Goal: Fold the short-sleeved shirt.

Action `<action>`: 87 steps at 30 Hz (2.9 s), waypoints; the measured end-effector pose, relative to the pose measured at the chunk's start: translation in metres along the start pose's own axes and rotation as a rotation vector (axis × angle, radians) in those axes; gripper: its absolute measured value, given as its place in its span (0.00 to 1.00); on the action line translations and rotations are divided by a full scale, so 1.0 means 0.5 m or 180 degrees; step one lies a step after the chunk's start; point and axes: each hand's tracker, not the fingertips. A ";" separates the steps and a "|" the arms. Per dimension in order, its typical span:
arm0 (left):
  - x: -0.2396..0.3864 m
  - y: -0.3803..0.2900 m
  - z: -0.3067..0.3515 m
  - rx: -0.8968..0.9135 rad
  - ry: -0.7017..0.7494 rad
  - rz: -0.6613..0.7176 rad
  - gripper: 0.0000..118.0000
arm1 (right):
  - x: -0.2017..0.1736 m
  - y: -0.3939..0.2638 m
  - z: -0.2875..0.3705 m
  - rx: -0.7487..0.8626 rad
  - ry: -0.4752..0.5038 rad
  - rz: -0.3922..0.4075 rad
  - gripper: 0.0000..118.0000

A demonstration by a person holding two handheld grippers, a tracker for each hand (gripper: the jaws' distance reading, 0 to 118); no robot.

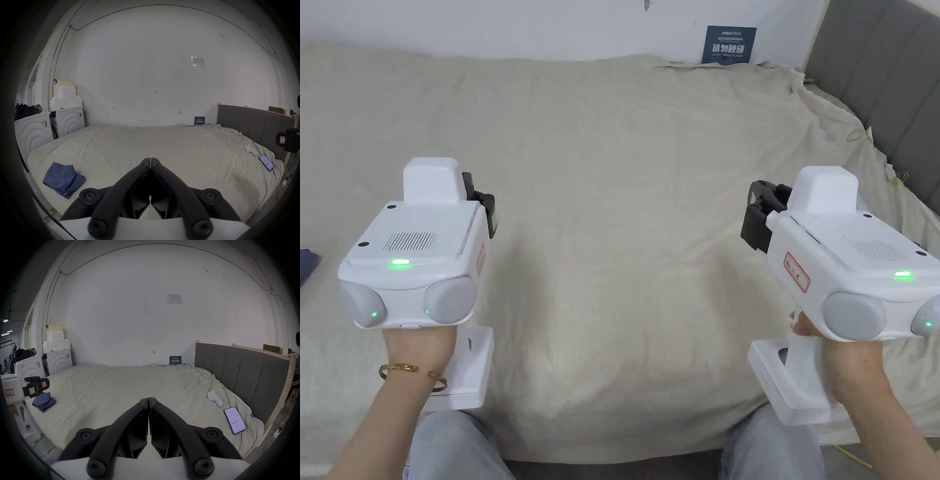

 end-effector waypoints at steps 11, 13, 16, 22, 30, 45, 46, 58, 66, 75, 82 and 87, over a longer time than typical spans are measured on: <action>0.011 -0.013 0.006 -0.0037 -0.0049 -0.0056 0.00 | -0.003 -0.010 0.002 -0.0026 0.0015 -0.0001 0.00; 0.011 -0.014 0.005 -0.0032 -0.0039 -0.0054 0.00 | -0.003 -0.011 -0.002 -0.0027 0.0019 0.0016 0.00; 0.010 -0.012 0.006 -0.0038 -0.0045 -0.0054 0.00 | -0.002 -0.015 -0.005 -0.0037 0.0033 0.0014 0.00; 0.009 -0.013 0.004 -0.0052 -0.0043 -0.0040 0.00 | -0.003 -0.013 -0.005 -0.0026 0.0022 0.0022 0.00; 0.014 -0.015 0.007 -0.0064 -0.0066 -0.0072 0.00 | -0.003 -0.011 -0.002 -0.0016 0.0017 0.0016 0.00; 0.012 -0.004 0.017 -0.0017 -0.0074 -0.0058 0.00 | -0.017 0.002 0.017 0.0020 0.0005 0.0052 0.00; 0.012 -0.004 0.017 -0.0011 -0.0073 -0.0054 0.00 | -0.018 0.003 0.017 0.0023 0.0006 0.0044 0.00; 0.012 -0.009 0.020 -0.0036 -0.0082 -0.0078 0.00 | -0.028 0.001 0.020 0.0008 0.0031 0.0045 0.00; 0.016 -0.013 0.021 -0.0035 -0.0091 -0.0095 0.00 | -0.020 -0.002 0.015 0.0013 0.0047 0.0042 0.00; 0.020 -0.016 0.022 -0.0051 -0.0106 -0.0078 0.00 | -0.016 0.000 0.016 0.0042 0.0037 0.0028 0.00; 0.022 -0.013 0.024 -0.0032 -0.0105 -0.0091 0.00 | -0.018 0.002 0.021 0.0038 0.0022 0.0021 0.00; 0.024 -0.013 0.024 -0.0036 -0.0108 -0.0076 0.00 | -0.018 0.003 0.022 0.0051 0.0024 0.0018 0.00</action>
